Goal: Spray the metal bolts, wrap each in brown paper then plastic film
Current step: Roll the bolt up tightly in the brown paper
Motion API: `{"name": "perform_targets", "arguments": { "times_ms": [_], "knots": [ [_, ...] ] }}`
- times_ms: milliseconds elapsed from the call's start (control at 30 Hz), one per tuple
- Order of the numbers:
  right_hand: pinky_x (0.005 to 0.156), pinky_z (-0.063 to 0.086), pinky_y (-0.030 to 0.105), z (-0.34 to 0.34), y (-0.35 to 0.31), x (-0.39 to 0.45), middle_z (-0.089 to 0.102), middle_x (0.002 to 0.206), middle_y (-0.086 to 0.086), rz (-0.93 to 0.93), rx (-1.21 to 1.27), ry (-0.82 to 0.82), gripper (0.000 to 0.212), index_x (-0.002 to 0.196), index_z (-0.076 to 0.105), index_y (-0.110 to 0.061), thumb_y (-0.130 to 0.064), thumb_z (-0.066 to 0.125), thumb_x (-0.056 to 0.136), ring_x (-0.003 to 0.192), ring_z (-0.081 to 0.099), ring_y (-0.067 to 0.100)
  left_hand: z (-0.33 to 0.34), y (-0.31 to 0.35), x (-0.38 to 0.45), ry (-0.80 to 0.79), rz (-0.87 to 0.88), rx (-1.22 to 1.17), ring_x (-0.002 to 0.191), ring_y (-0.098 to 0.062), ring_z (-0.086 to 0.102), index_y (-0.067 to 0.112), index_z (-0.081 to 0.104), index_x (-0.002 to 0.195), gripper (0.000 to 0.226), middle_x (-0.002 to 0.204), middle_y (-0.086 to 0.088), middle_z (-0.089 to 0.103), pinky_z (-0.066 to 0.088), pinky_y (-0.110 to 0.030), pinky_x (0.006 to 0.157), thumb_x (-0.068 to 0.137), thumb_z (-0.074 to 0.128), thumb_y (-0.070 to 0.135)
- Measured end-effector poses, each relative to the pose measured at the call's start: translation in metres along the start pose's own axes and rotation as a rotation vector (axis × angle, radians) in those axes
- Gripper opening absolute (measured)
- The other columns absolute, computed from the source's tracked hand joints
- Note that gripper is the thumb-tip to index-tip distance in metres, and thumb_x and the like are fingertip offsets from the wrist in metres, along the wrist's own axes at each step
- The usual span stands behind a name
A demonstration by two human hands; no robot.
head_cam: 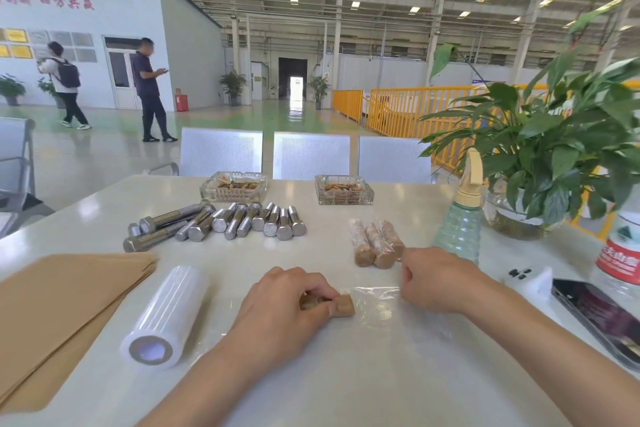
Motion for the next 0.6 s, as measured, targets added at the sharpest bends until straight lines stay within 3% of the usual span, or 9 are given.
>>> {"name": "perform_targets", "arguments": {
  "times_ms": [67,167,267,367,433,600],
  "knots": [
    [0.078,0.047,0.030,0.002,0.004,-0.002,0.054,0.105,-0.005,0.021,0.047,-0.033,0.025,0.111,0.047,-0.030,-0.032,0.057,0.088,0.102,0.058,0.021,-0.001,0.001,-0.001,0.006,0.002,-0.017,0.096,0.001,0.046,0.062,0.063,0.087,0.017,0.089,0.022,0.064,0.040,-0.022,0.082,0.087,0.066,0.045],
    [0.086,0.055,0.030,0.004,0.012,-0.004,0.059,0.104,-0.003,0.080,0.061,-0.075,0.021,0.102,0.058,-0.025,-0.034,0.062,0.083,0.102,0.063,0.021,-0.001,0.001,-0.001,0.015,0.000,-0.027,0.096,0.000,0.046,0.058,0.065,0.088,0.014,0.089,0.020,0.064,0.041,-0.026,0.086,0.088,0.067,0.044],
    [0.082,0.055,0.030,0.001,0.016,-0.005,0.065,0.098,0.000,0.083,0.154,-0.048,0.012,0.088,0.064,-0.022,-0.032,0.061,0.084,0.094,0.066,0.022,-0.001,0.002,-0.001,0.026,0.003,-0.036,0.096,-0.001,0.046,0.055,0.066,0.096,0.013,0.089,0.020,0.062,0.042,-0.030,0.090,0.088,0.068,0.044],
    [0.062,0.053,0.027,-0.006,0.013,-0.009,0.069,0.074,0.001,0.026,0.563,-0.042,0.018,0.072,0.062,-0.017,-0.024,0.060,0.088,0.064,0.061,0.015,-0.003,0.004,-0.002,0.031,0.002,-0.060,0.097,-0.001,0.046,0.056,0.063,0.099,0.018,0.089,0.020,0.062,0.042,-0.032,0.093,0.088,0.069,0.044],
    [0.057,0.050,0.026,-0.014,0.005,-0.016,0.064,0.062,0.001,-0.027,0.839,-0.067,0.021,0.071,0.059,-0.014,-0.018,0.058,0.091,0.052,0.057,0.013,-0.004,0.005,-0.002,0.031,-0.001,-0.067,0.097,-0.002,0.046,0.058,0.062,0.099,0.020,0.089,0.019,0.061,0.042,-0.034,0.094,0.087,0.069,0.044],
    [0.067,0.058,0.030,-0.026,-0.048,-0.027,0.064,0.066,0.002,-0.200,1.106,-0.158,0.014,0.082,0.063,-0.013,-0.011,0.056,0.094,0.057,0.063,0.015,-0.005,0.008,-0.001,0.018,0.009,-0.022,0.098,-0.006,0.046,0.066,0.061,0.092,0.022,0.091,0.016,0.057,0.041,-0.037,0.095,0.086,0.067,0.046]
  ]
}}
Point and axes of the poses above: each hand's wrist, its own x-axis towards the middle knuckle, its own z-axis out of the palm, y = z × x, the point moved 8 cm from there along x, towards the middle knuckle
